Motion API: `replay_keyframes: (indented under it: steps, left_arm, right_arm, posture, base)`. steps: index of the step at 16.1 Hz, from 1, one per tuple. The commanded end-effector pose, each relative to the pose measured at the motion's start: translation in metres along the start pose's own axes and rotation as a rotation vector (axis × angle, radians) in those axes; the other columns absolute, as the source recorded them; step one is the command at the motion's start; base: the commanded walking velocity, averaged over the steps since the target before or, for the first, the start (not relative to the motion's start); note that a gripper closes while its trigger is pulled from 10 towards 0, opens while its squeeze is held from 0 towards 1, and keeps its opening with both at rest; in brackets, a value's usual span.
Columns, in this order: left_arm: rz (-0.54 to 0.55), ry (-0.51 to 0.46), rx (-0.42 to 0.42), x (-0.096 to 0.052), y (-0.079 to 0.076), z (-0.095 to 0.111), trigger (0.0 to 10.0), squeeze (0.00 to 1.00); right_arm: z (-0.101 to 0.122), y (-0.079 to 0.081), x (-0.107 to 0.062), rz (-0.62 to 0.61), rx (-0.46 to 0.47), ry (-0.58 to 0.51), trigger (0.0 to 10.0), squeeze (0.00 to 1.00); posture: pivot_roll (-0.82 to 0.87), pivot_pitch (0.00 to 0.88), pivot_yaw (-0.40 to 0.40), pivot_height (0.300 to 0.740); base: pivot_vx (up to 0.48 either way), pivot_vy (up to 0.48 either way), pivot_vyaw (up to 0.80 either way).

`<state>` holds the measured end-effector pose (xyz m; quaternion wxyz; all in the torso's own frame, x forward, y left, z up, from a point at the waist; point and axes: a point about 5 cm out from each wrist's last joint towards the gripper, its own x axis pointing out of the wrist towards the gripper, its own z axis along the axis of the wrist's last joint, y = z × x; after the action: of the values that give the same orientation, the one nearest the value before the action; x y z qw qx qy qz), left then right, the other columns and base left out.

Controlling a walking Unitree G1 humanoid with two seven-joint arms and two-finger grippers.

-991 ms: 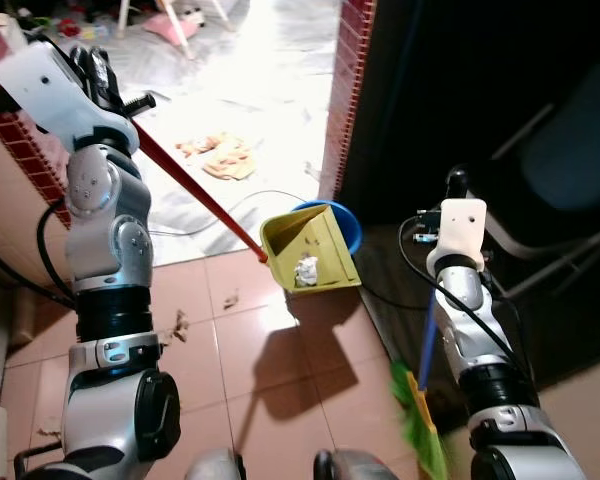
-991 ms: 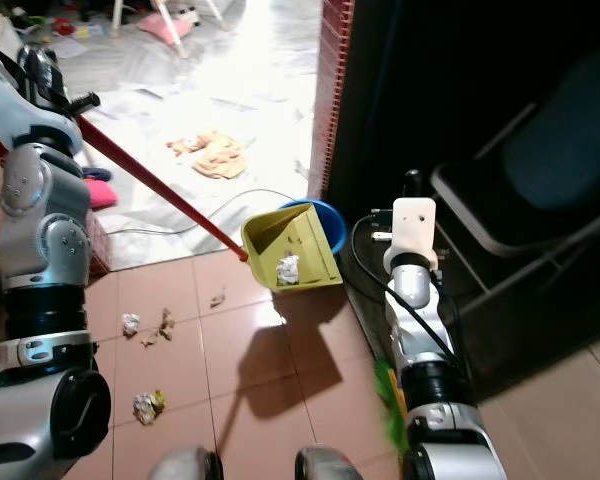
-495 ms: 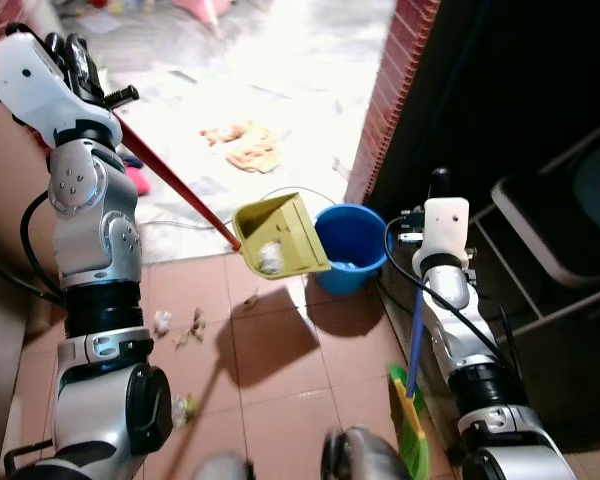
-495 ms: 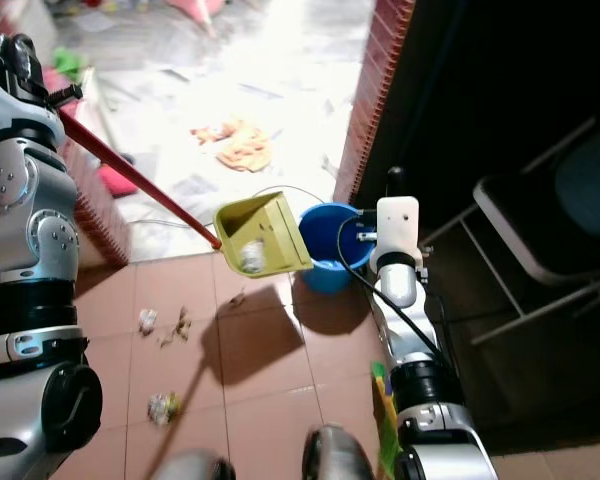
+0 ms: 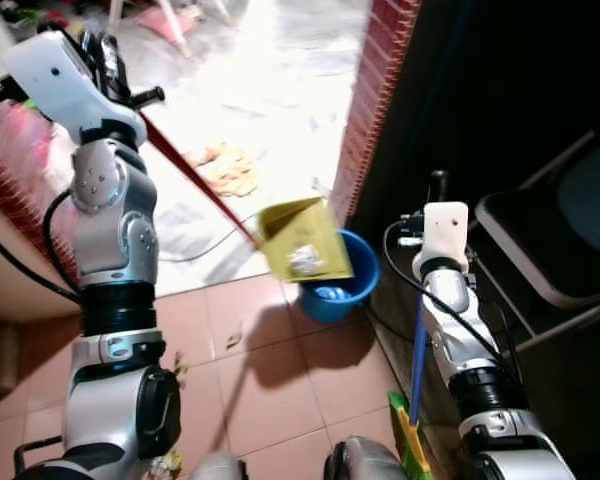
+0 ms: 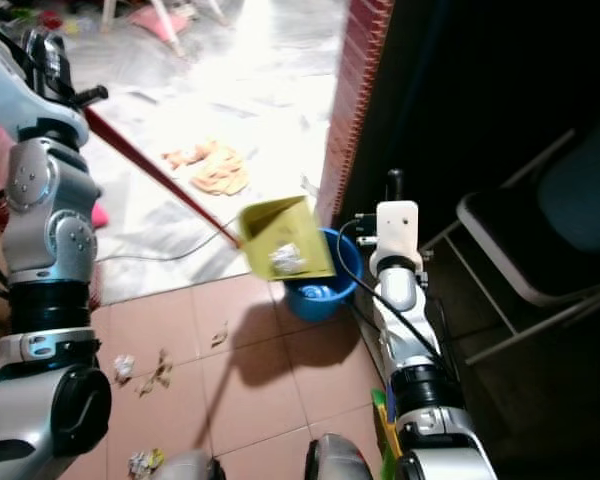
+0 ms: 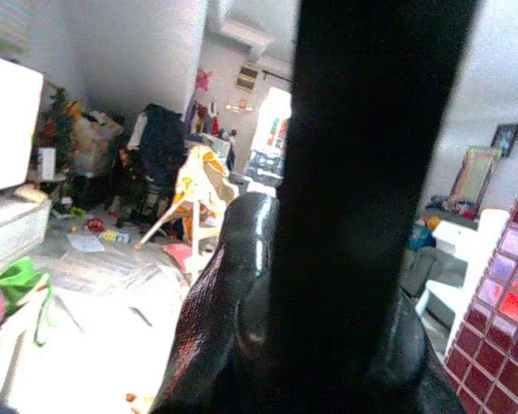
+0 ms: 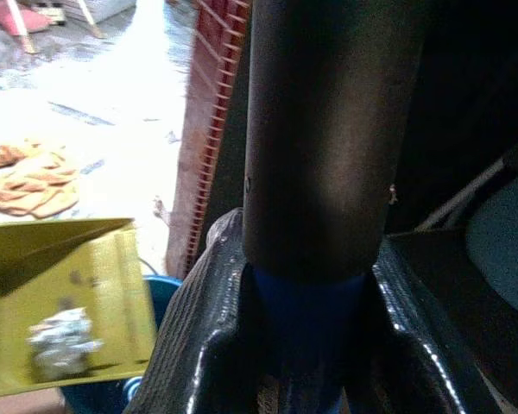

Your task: Sweep floor

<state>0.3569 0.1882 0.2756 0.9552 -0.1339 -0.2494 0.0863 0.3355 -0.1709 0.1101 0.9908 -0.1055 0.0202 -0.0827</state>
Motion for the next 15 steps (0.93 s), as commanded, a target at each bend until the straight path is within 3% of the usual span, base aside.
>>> replay_keyframes:
  steps: [1, 4, 9, 15]
  left_arm:
    - [-0.048, -0.072, -0.066, 0.001, -0.017, 0.014, 10.0, 0.0]
    - [-0.062, -0.055, -0.062, -0.002, -0.02, 0.008, 10.0, 0.0]
    - [-0.216, -0.065, 0.113, -0.018, -0.049, -0.016, 10.0, 0.0]
    - [-0.273, -0.083, 0.192, -0.03, -0.068, -0.034, 10.0, 0.0]
  right_arm:
    - [0.005, -0.007, 0.003, -0.013, -0.024, -0.025, 10.0, 0.0]
    - [0.005, -0.006, 0.003, -0.005, -0.022, -0.026, 10.0, 0.0]
    - [0.006, -0.003, 0.002, 0.009, -0.013, -0.04, 10.0, 0.0]
    - [0.004, -0.005, -0.001, 0.001, -0.004, -0.043, 10.0, 0.0]
  posture:
    - [-0.05, 0.057, 0.0, 0.74]
    - [-0.04, 0.053, 0.001, 0.74]
    - [-0.04, 0.044, 0.004, 0.74]
    - [-0.05, 0.056, 0.015, 0.74]
  base:
    - [0.446, 0.0, 0.0]
    - [0.0, 0.0, 0.0]
    - [0.0, 0.0, 0.0]
    - [0.0, 0.0, 0.0]
